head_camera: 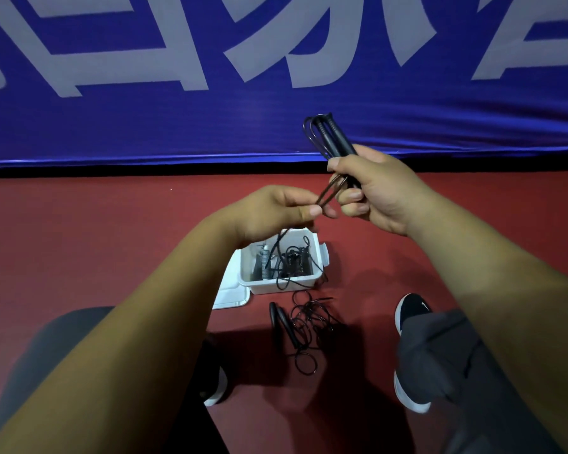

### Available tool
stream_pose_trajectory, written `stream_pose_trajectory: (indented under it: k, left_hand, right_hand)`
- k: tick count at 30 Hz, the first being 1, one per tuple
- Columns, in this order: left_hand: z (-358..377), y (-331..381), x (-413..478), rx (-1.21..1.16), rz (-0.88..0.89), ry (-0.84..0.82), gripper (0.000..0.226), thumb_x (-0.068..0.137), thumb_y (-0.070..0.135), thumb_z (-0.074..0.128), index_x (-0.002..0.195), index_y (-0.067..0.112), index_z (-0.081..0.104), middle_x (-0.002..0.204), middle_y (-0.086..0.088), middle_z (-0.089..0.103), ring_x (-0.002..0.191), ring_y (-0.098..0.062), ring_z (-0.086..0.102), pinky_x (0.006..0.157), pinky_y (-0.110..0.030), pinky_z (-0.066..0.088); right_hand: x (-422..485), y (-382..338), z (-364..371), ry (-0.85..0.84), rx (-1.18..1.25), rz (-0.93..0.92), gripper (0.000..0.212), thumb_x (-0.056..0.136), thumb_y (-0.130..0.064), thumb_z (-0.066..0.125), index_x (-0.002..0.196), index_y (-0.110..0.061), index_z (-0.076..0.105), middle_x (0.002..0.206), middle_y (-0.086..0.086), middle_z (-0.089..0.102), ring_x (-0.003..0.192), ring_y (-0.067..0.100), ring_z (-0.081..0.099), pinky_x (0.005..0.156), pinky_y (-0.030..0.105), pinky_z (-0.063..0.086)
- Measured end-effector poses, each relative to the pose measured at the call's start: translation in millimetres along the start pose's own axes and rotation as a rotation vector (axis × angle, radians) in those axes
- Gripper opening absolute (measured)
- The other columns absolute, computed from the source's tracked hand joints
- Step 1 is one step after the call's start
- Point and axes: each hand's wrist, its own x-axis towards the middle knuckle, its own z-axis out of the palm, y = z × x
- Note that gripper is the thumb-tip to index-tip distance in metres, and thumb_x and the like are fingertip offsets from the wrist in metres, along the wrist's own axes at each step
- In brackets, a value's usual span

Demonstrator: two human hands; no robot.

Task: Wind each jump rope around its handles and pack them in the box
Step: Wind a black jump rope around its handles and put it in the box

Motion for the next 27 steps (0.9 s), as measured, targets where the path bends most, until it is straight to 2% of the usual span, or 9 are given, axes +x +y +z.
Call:
stream_pose_trajectory:
  k: [3,7,12,16,22,25,27]
  left_hand:
    - [-9.8,4.1,-0.9,0.008,0.049,0.047,0.017,0.104,0.025,0.064,0.108,0.017,0.079,0.078,0.002,0.057,0.075,-0.024,0.048,0.067,-0.030,0.044]
    - [-15.2,10.3,-5.1,0.066,0.040,-0.024,0.020,0.105,0.032,0.060,0.103,0.024,0.078,0.076,0.001,0.053,0.064,-0.015,0.039,0.057,-0.027,0.033]
    - [-20.9,7.3,-5.0,0.194,0.001,0.062,0.019,0.105,0.032,0.062,0.102,0.026,0.080,0.074,0.004,0.057,0.071,-0.018,0.044,0.062,-0.029,0.036]
    - [-17.9,1.0,-3.1,0.250,-0.021,0.053,0.017,0.105,0.027,0.063,0.107,0.025,0.080,0.073,0.006,0.059,0.059,-0.001,0.046,0.058,-0.015,0.037]
    - [-17.1,-12.5,2.4,0.226,-0.097,0.073,0.015,0.102,0.025,0.068,0.102,0.032,0.082,0.085,-0.004,0.076,0.073,-0.017,0.060,0.073,-0.037,0.049]
    - [-11.8,-13.6,3.9,0.204,-0.103,0.104,0.015,0.102,0.017,0.068,0.102,0.025,0.080,0.086,-0.003,0.078,0.075,-0.016,0.065,0.077,-0.037,0.054]
    - [-10.9,-15.9,5.5,0.113,-0.098,0.174,0.019,0.101,0.008,0.068,0.100,0.022,0.081,0.085,-0.006,0.077,0.080,-0.021,0.068,0.083,-0.042,0.056]
  right_hand:
    - [0.1,-2.9,-3.7,0.032,0.047,0.009,0.010,0.101,-0.014,0.063,0.106,-0.013,0.055,0.070,0.002,0.044,0.053,0.010,0.026,0.051,0.028,0.012]
    - [-2.0,-7.7,-3.5,0.079,0.112,-0.001,0.006,0.102,-0.015,0.060,0.096,-0.013,0.058,0.068,0.000,0.043,0.051,0.008,0.025,0.049,0.024,0.011]
    - [-4.6,-7.4,-2.6,0.005,0.052,0.074,0.009,0.104,-0.021,0.060,0.099,-0.013,0.061,0.064,-0.004,0.040,0.049,0.005,0.024,0.041,0.020,0.014]
    - [-7.0,-5.3,-1.3,-0.122,-0.016,0.157,0.015,0.106,-0.029,0.058,0.106,-0.015,0.063,0.064,-0.005,0.043,0.049,0.004,0.024,0.041,0.019,0.016]
    - [-12.0,-3.6,0.3,-0.242,-0.103,0.234,0.026,0.108,-0.035,0.057,0.118,-0.013,0.066,0.067,0.000,0.046,0.053,0.006,0.025,0.046,0.020,0.016]
    - [-14.6,-1.2,3.2,-0.309,-0.133,0.243,0.032,0.110,-0.033,0.054,0.126,-0.006,0.061,0.065,0.002,0.049,0.051,0.006,0.027,0.049,0.024,0.013]
    - [-16.5,0.5,4.4,-0.367,-0.135,0.272,0.037,0.107,-0.030,0.056,0.132,-0.003,0.056,0.067,0.004,0.052,0.048,0.004,0.029,0.049,0.024,0.012]
